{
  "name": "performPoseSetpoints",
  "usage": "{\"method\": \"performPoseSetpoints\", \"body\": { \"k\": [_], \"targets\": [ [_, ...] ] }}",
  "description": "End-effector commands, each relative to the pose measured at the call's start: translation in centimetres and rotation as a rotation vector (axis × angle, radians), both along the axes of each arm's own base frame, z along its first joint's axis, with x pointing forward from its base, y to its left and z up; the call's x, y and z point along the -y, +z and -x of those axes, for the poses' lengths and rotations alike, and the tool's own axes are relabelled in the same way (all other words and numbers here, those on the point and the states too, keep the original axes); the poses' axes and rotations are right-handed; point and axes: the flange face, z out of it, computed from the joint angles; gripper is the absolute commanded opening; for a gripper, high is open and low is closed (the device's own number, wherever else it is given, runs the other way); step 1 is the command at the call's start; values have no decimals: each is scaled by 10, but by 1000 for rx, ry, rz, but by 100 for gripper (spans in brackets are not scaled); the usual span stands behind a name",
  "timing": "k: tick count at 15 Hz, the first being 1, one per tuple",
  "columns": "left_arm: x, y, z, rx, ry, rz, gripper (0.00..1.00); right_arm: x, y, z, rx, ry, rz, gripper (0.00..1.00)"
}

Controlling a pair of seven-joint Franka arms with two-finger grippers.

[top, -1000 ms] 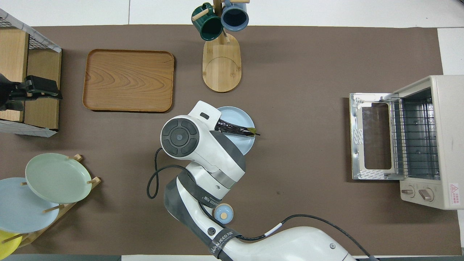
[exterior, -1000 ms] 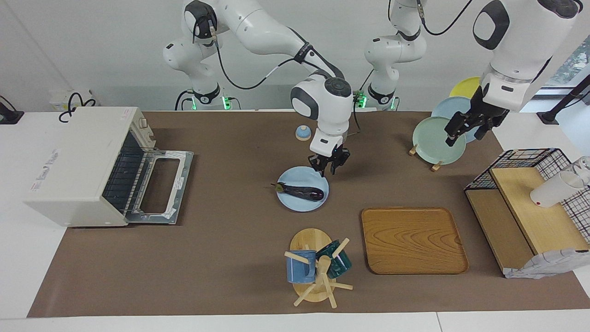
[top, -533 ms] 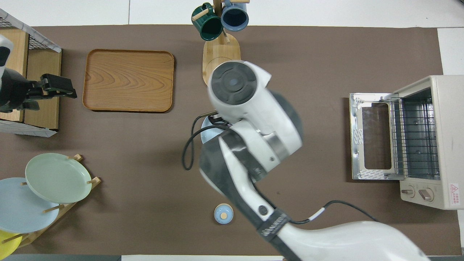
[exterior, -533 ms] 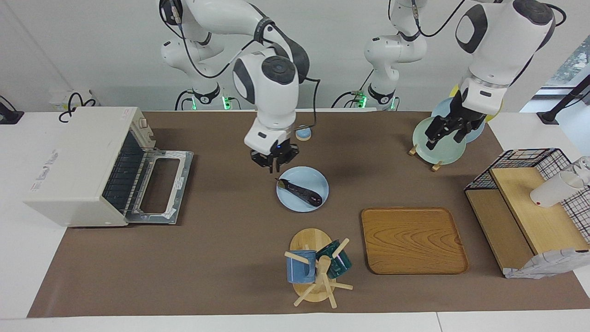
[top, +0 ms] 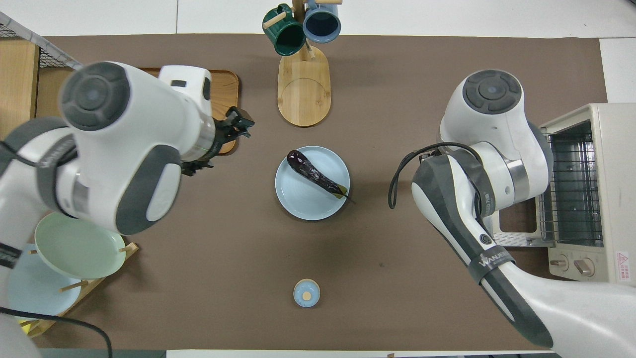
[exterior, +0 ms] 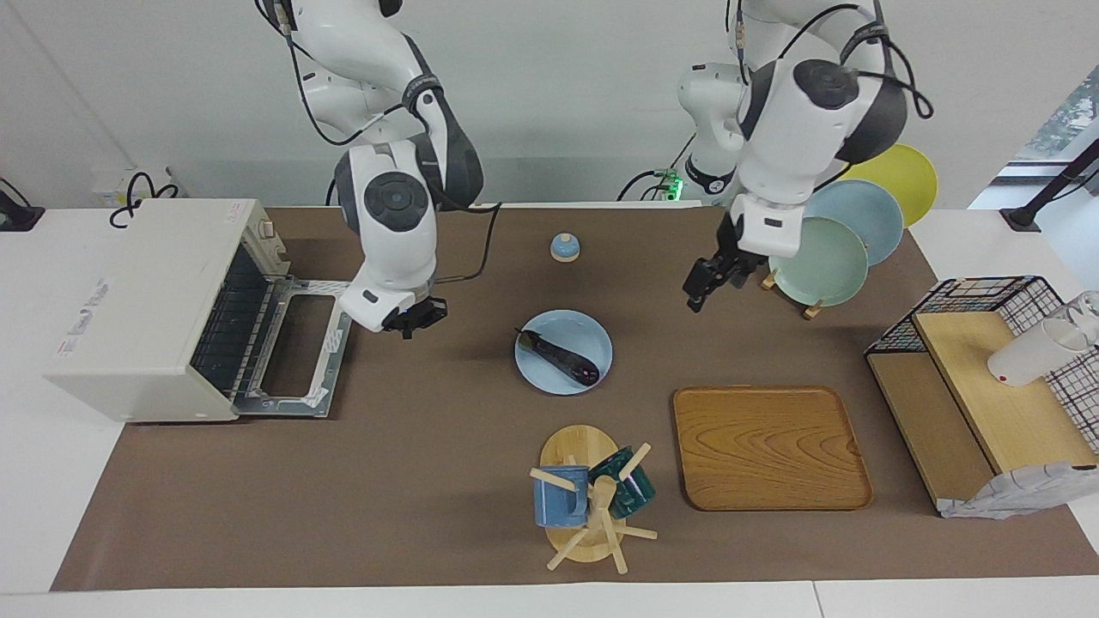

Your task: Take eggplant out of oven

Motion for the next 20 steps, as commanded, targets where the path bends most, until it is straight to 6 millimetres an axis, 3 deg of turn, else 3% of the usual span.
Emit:
{"method": "performPoseSetpoints", "body": {
  "k": [1, 4, 8, 10, 14, 17, 20],
  "targets": [
    [48, -46, 20, -21, 109, 21, 100, 36, -25, 35, 49, 30, -3, 0],
    [86, -97, 30, -55, 208, -8, 100, 57, -38, 33, 51, 22, 2, 0],
    [115, -149, 27, -34, 373, -33, 100, 86, -60, 41, 70, 3, -14, 0],
    [122, -159, 24, -42, 437, -29, 100, 90, -67, 46, 76, 1, -19, 0],
    [126, -159, 21, -23, 459, -5, 100, 94, -74, 50, 84, 61, -13, 0],
    [125, -167, 22, -24, 461, -14, 99, 97, -70, 49, 67, 144, 70, 0],
    [123, -170, 21, -27, 494, -12, 99, 97, -54, 39, 48, 164, 113, 0]
  ]
}}
